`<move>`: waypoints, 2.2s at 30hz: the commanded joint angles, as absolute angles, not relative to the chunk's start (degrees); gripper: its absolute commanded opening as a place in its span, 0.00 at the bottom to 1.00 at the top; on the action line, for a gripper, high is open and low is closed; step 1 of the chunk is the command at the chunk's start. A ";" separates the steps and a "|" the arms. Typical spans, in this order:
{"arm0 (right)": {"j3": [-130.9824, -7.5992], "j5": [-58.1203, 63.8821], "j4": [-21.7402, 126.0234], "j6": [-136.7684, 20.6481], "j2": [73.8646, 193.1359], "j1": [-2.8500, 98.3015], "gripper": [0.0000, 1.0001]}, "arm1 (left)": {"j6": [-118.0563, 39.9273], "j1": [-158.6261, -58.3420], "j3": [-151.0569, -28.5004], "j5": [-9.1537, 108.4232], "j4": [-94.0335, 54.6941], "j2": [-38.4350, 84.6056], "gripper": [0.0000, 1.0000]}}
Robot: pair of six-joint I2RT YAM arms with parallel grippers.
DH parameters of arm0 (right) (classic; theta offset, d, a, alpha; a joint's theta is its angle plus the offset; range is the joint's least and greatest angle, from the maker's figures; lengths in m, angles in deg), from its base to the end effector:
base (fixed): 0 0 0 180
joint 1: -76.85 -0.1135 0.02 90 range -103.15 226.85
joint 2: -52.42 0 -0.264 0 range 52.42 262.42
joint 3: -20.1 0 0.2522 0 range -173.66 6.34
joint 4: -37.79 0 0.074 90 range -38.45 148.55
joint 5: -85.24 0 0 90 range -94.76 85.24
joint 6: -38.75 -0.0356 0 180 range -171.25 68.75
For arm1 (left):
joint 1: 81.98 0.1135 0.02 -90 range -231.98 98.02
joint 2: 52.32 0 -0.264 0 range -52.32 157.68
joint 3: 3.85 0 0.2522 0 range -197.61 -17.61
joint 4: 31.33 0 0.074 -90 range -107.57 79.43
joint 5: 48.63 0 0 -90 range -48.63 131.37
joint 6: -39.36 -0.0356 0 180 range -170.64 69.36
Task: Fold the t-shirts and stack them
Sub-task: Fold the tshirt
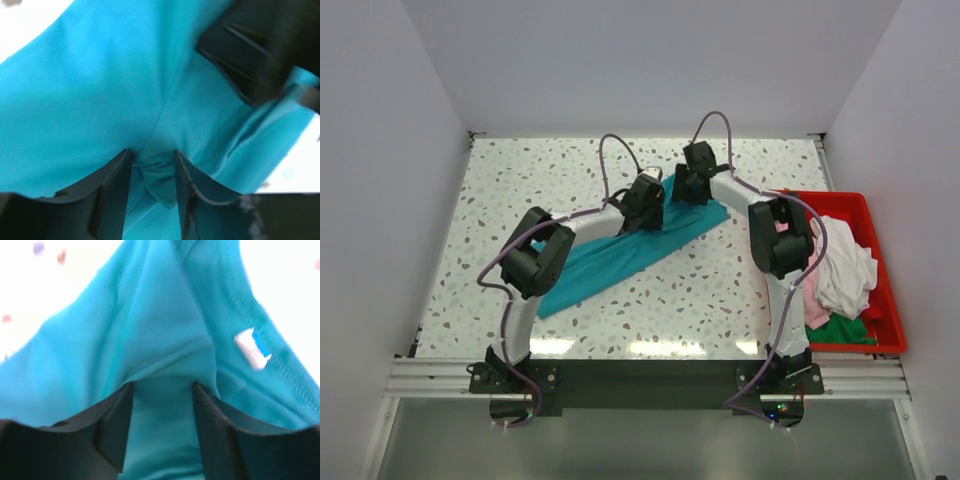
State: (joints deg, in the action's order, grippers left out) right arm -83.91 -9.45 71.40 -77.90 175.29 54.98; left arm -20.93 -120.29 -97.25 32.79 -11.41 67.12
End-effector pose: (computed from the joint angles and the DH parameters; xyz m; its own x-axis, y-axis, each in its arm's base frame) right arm 0.4360 0.1719 0.1669 -0.8036 0.1592 -0.5735 0.0396 0.9757 0.2153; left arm 0.3582 -0.2762 0.1542 -0.7534 -0.0294 -0.6569 0.1822 0.9506 -0.2514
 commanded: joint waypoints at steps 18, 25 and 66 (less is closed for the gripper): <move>-87.61 -10.12 75.45 -74.97 171.32 54.88 0.62 | -21.29 -114.06 -87.42 21.61 0.45 47.97 0.62; -83.05 -10.29 74.14 -75.07 171.78 54.88 0.50 | -18.48 -111.43 -77.38 19.93 1.42 42.43 0.59; -127.78 -3.61 81.25 -63.29 196.14 57.78 0.70 | 4.39 -129.27 -71.39 35.32 -11.52 43.49 0.60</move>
